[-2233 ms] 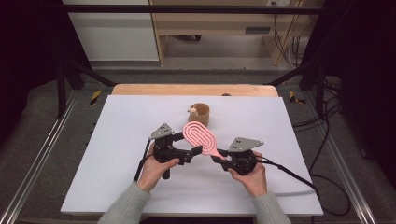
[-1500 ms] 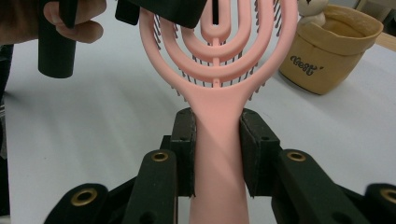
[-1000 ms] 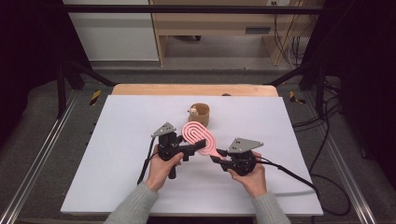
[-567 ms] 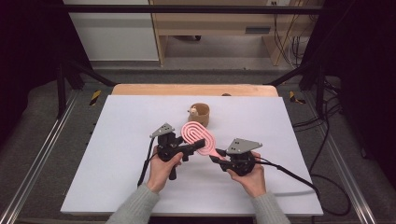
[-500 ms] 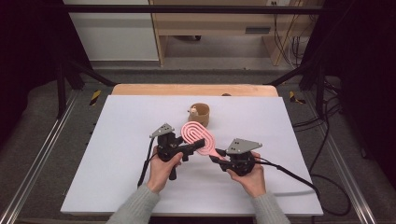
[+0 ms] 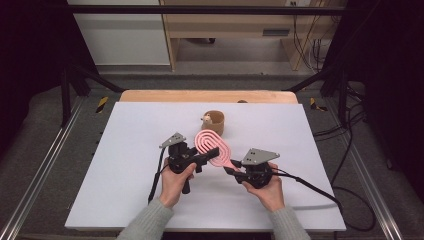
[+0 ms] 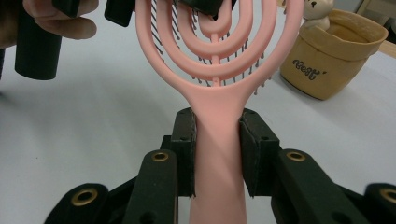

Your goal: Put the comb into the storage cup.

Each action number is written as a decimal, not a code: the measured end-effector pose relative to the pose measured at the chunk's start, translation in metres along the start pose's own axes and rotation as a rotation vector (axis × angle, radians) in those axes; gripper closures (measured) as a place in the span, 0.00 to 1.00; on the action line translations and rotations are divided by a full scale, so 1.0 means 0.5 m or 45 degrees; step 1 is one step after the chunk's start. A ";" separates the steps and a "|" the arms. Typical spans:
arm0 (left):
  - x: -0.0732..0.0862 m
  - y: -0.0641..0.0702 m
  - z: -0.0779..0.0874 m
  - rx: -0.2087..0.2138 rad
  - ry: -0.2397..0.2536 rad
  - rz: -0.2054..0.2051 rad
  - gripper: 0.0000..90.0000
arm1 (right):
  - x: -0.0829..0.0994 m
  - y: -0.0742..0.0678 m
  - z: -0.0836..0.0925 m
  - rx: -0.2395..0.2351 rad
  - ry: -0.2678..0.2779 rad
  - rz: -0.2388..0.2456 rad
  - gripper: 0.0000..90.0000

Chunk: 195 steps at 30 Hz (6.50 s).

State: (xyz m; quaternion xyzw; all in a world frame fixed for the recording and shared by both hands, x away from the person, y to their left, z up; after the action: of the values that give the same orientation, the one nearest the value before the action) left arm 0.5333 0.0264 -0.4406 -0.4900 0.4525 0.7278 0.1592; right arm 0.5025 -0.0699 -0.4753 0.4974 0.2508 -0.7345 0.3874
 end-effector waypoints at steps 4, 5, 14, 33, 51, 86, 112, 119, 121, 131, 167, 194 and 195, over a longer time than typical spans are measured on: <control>0.000 0.005 0.000 0.005 0.004 -0.002 0.59 | 0.001 0.000 0.000 0.000 -0.003 -0.001 0.78; 0.000 0.005 0.000 0.005 0.003 -0.005 0.59 | 0.001 0.000 -0.001 -0.002 -0.003 -0.003 0.78; -0.002 0.020 0.003 0.038 0.013 -0.012 0.64 | 0.004 -0.003 -0.004 -0.018 -0.010 -0.009 0.78; -0.014 0.058 0.008 0.070 0.049 -0.112 0.69 | -0.001 -0.010 -0.005 -0.053 0.016 -0.013 0.78; -0.036 0.076 0.006 0.079 0.051 -0.138 0.70 | -0.028 -0.008 0.017 -0.053 0.099 -0.026 0.70; -0.147 0.051 0.039 -0.080 0.097 -0.324 0.70 | 0.005 0.100 0.083 0.117 0.210 -0.269 0.03; -0.226 0.057 0.052 -0.096 0.138 -0.371 0.69 | 0.087 0.156 0.133 0.157 0.136 -0.292 0.00; -0.245 0.060 0.050 -0.103 0.138 -0.389 0.69 | 0.098 0.161 0.136 0.158 0.124 -0.291 0.00; -0.251 0.060 0.047 -0.105 0.137 -0.391 0.69 | 0.100 0.162 0.135 0.163 0.121 -0.296 0.00; -0.267 0.050 0.027 -0.116 0.135 -0.386 0.69 | 0.103 0.163 0.138 0.160 0.114 -0.292 0.00; -0.342 0.008 -0.046 -0.197 0.190 -0.333 0.69 | 0.101 0.161 0.140 0.145 0.123 -0.291 0.00; -0.361 -0.029 -0.113 -0.244 0.200 -0.326 0.69 | 0.105 0.158 0.138 0.135 0.107 -0.280 0.00; -0.361 -0.031 -0.115 -0.246 0.206 -0.318 0.69 | 0.105 0.159 0.138 0.136 0.107 -0.281 0.00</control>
State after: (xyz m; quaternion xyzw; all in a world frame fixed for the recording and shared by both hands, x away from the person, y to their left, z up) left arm 0.6612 0.0260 -0.2997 -0.6126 0.3274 0.7005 0.1638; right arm 0.5196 -0.1842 -0.4965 0.5171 0.2806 -0.7635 0.2664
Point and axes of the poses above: each handheld gripper's, and its own axes: z roughly backward along the jaws, x roughly out of its underside, y roughly to its right, the point moved 10 cm from there along -z, roughly forward along the jaws, and after that the axes turned 8 degrees about y, right-handed, at the moved point
